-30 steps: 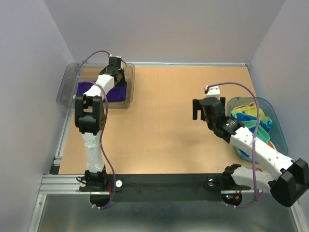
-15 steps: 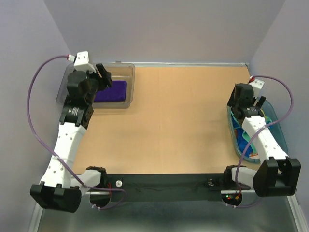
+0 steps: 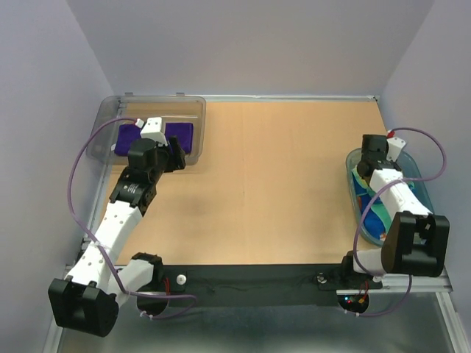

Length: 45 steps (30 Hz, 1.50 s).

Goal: Fold and stack the towels
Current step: Grab crumpled towel, then move the towel to the center of the board

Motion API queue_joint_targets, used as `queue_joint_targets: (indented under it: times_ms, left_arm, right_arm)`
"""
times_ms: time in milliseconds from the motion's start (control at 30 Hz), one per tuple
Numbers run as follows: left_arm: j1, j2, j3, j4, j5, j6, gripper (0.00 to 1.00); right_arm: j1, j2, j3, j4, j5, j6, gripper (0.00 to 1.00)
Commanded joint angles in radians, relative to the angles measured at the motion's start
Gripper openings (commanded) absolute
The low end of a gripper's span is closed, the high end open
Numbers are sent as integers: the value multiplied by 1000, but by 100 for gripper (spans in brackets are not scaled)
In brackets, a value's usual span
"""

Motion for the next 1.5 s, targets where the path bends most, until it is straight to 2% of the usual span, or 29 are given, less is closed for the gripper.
queue_joint_targets:
  times_ms: [0,33,233,333,367,533,567,667,867,933,1000,1033,1067,1100,1167,1200,1300,1367,1467]
  left_arm:
    - [-13,-40,22,65,-10,15,71]
    - [-13,-41,23,65,-9,13,71]
    - [-13,-35,23,69,10,12,71]
    - [-13,-33,23,64,16,15,71]
    - [-13,-33,23,64,16,13,71]
    - [-11,-26,28,61,19,18,72]
    - [-8,-24,28,59,19,17,72]
    - [4,-15,26,68,59,13,73]
    - [16,-9,20,76,63,23,75]
    - [18,-9,19,76,54,27,75]
    - [19,-7,17,78,51,29,75]
    - [19,-6,17,76,50,29,75]
    - [19,-4,17,76,48,30,75]
    - [19,-4,16,78,53,30,75]
    - [19,0,16,78,59,30,75]
    - [19,2,16,79,68,30,75]
    - [19,5,14,82,95,27,75]
    - [19,10,16,85,109,27,75]
    - [19,14,14,93,141,29,75]
  right_arm:
    - [-9,-85,15,7,17,-13,13]
    - [-9,-100,46,1,14,-33,1]
    - [-9,-177,290,-62,-73,-105,1]
    - [-9,-175,527,-68,-217,-141,0]
    - [-9,-169,528,-68,-217,-151,1]
    - [-9,-65,837,-59,-606,-167,0]
    - [-9,-37,877,-55,-760,-156,1]
    - [13,74,1008,-1,-950,-85,1]
    - [216,225,1157,57,-937,-134,1]
    - [299,244,1114,59,-921,-171,1]
    - [382,219,970,53,-897,-225,1]
    - [414,205,838,50,-868,-240,1]
    - [445,187,836,47,-837,-257,1]
    - [477,169,707,42,-770,-272,1]
    - [577,107,567,11,-690,-279,1]
    - [611,87,446,-7,-582,-265,1]
    - [750,3,294,-88,-388,-164,1]
    - [829,-35,197,-165,-340,-63,1]
    - [878,-63,129,-213,-419,31,1]
